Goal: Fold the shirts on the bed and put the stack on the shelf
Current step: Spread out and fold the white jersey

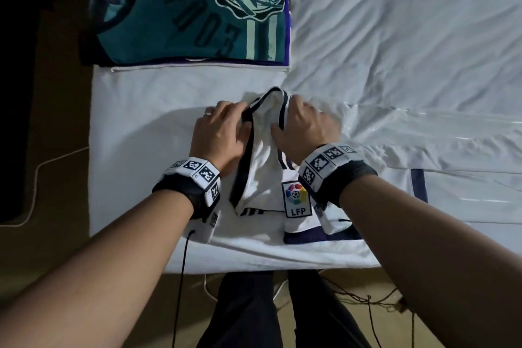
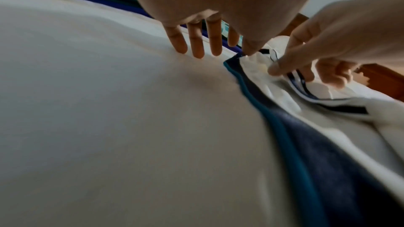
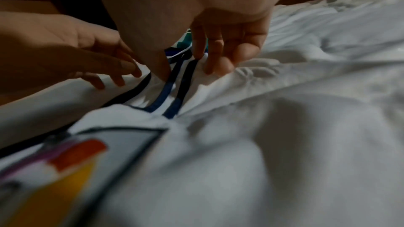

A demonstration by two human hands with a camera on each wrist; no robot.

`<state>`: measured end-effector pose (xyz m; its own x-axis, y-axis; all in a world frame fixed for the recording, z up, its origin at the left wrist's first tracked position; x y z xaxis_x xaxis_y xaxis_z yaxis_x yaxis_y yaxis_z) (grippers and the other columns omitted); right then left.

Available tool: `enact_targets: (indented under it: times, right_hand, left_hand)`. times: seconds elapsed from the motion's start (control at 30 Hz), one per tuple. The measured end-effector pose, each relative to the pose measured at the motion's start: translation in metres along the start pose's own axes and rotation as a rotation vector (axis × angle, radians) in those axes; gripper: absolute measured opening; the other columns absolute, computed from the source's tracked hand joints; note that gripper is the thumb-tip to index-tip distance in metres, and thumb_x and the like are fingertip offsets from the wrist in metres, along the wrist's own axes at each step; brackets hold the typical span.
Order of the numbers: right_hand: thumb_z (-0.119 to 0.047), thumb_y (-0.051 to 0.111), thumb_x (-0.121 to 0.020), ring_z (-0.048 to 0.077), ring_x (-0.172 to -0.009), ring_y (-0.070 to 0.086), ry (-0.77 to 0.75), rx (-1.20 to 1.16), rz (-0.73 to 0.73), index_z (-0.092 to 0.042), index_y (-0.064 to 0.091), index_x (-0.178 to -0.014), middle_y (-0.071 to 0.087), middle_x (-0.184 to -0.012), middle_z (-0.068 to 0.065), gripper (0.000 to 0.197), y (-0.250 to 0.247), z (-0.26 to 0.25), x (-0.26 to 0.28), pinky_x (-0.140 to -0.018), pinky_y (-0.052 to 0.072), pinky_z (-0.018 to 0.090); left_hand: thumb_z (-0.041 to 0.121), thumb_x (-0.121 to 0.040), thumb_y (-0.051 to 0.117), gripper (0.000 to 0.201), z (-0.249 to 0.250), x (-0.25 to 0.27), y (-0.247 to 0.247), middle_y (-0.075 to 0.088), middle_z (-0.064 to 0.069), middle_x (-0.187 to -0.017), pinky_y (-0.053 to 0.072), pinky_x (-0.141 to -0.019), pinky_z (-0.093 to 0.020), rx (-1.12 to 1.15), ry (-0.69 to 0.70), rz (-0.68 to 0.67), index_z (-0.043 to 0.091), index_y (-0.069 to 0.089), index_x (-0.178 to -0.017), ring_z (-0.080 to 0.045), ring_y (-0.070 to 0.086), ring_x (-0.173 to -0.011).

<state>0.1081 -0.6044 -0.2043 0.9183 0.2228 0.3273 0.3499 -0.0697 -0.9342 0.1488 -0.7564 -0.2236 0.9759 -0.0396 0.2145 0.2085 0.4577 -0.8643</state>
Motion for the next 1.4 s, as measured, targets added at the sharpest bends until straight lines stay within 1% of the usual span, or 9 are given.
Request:
enact_targets:
  times: [0.2,0.3,0.53,0.7,0.8,1.03,1.13,1.27,1.4]
  right_hand:
    - [-0.02,0.048,-0.086,0.027,-0.057,0.045,-0.162,-0.071,-0.03,-0.018,0.044,-0.082,0.046,-0.07,-0.003,0.007,0.003,-0.014,0.012,-0.052,0.029,0.026]
    - [-0.019,0.05,-0.086,0.028,-0.055,0.048,-0.254,-0.138,-0.01,-0.015,0.054,-0.08,0.045,-0.069,-0.003,0.008,0.003,-0.014,0.022,-0.049,0.03,0.025]
    - [-0.04,0.049,-0.096,0.021,-0.078,0.06,-0.442,-0.277,-0.235,-0.018,0.068,-0.108,0.062,-0.09,-0.001,0.032,0.014,-0.006,0.025,-0.07,0.052,0.036]
    - [-0.013,0.047,-0.095,0.028,-0.089,0.058,-0.271,-0.377,0.201,-0.008,0.071,-0.107,0.067,-0.098,0.009,0.027,-0.031,0.042,-0.012,-0.075,0.05,0.041]
    - [-0.016,0.044,-0.098,0.031,-0.113,0.047,-0.091,-0.183,0.028,-0.019,0.064,-0.121,0.059,-0.121,0.005,0.031,-0.014,0.077,-0.033,-0.094,0.037,0.045]
    - [-0.028,0.042,-0.101,0.022,-0.101,0.045,-0.121,-0.075,-0.104,-0.025,0.058,-0.106,0.061,-0.106,-0.003,0.017,0.001,0.105,-0.044,-0.09,0.024,0.042]
    - [-0.033,0.043,-0.1,0.024,-0.107,0.046,-0.099,-0.052,-0.08,-0.025,0.057,-0.108,0.057,-0.11,-0.002,0.018,0.001,0.104,-0.043,-0.094,0.026,0.042]
    - [-0.024,0.054,-0.095,0.029,-0.1,0.05,-0.12,-0.074,0.204,-0.015,0.062,-0.105,0.056,-0.107,0.005,0.016,-0.025,0.094,-0.02,-0.087,0.036,0.043]
    - [-0.011,0.055,-0.087,0.026,-0.066,0.055,-0.308,-0.221,0.286,-0.011,0.061,-0.082,0.06,-0.075,0.003,0.008,-0.029,0.079,0.031,-0.064,0.04,0.034]
  left_hand:
    - [0.031,-0.096,0.058,0.043,0.005,-0.027,0.002,0.058,-0.011,-0.125,0.044,-0.091,-0.047,-0.02,-0.072,-0.037,0.021,0.056,-0.138,-0.038,0.051,-0.112]
    - [0.019,-0.09,0.063,0.031,0.004,-0.049,0.002,0.061,-0.011,-0.116,0.044,-0.087,-0.044,0.003,-0.11,-0.072,0.018,0.066,-0.121,-0.038,0.054,-0.108]
    - [0.022,-0.097,0.047,0.026,-0.01,-0.055,0.003,0.066,-0.008,-0.109,0.05,-0.085,-0.044,0.156,-0.228,-0.044,0.016,0.07,-0.107,-0.034,0.059,-0.1]
    - [0.057,-0.09,0.031,0.052,-0.013,-0.057,0.004,0.059,-0.004,-0.096,0.044,-0.083,-0.04,0.248,-0.309,-0.08,0.017,0.065,-0.087,-0.029,0.054,-0.093]
    - [0.074,-0.089,0.033,0.061,-0.003,-0.057,0.006,0.057,0.002,-0.094,0.041,-0.085,-0.04,0.093,-0.265,-0.103,0.021,0.063,-0.09,-0.026,0.05,-0.093]
    - [0.042,-0.101,0.048,0.024,-0.017,-0.058,0.005,0.069,-0.002,-0.093,0.032,-0.09,-0.042,0.086,-0.291,0.006,0.025,0.066,-0.1,-0.032,0.056,-0.103]
    - [0.031,-0.1,0.051,0.017,-0.014,-0.052,0.001,0.066,-0.005,-0.112,0.03,-0.091,-0.043,0.065,-0.294,0.071,0.024,0.063,-0.109,-0.033,0.052,-0.111]
    - [0.029,-0.093,0.055,0.03,0.039,-0.043,-0.011,0.06,-0.006,-0.12,0.039,-0.085,-0.044,-0.07,0.106,0.185,0.018,0.062,-0.12,-0.033,0.054,-0.104]
    - [0.047,-0.095,0.03,0.052,0.049,-0.027,0.019,0.055,-0.001,-0.142,0.038,-0.097,-0.047,-0.249,0.324,-0.133,0.023,0.058,-0.132,-0.03,0.051,-0.124]
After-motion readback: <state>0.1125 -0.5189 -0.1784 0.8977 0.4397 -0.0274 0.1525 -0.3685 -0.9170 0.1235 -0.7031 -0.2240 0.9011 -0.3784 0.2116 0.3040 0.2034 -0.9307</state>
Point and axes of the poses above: each hand's wrist, its own x-axis away from the middle knuckle, its own y-axis out of the palm, z = x × y, the point moved 8 cm from there along -x, towards the middle knuckle
